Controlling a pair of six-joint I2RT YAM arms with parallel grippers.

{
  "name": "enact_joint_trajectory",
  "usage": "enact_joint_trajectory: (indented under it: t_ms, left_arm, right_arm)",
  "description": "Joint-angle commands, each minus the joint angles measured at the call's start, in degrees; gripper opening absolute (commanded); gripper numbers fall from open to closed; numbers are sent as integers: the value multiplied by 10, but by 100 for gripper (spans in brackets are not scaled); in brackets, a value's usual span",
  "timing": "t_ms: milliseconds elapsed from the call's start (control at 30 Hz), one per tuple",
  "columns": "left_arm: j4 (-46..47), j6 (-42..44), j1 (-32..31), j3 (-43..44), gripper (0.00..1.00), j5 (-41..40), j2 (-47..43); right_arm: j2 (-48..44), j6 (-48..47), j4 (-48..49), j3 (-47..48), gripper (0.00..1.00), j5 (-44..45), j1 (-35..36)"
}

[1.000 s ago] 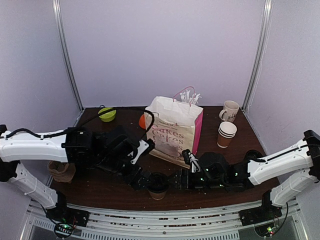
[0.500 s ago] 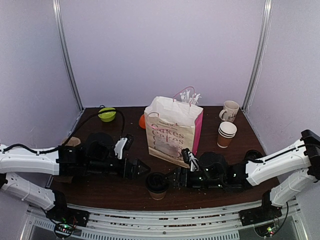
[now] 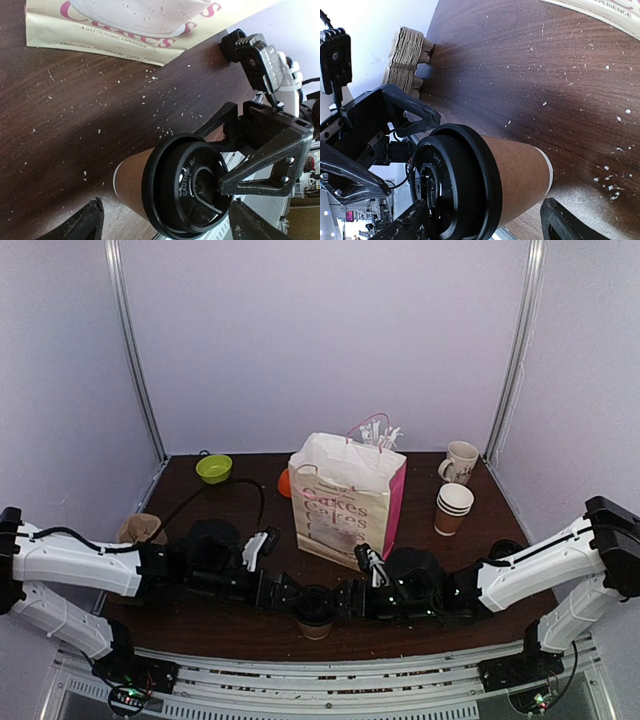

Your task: Pack the takeout coffee

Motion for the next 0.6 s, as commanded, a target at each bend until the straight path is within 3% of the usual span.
enact_joint_trajectory:
  t_ms: [0, 567]
  left_arm:
    - [43, -4, 4, -13, 88, 14, 8]
    - [68, -9, 4, -48, 71, 25, 44]
  right_arm:
    - [9, 9, 11, 12, 78, -11, -4]
    - [24, 8, -5, 23, 77, -23, -4]
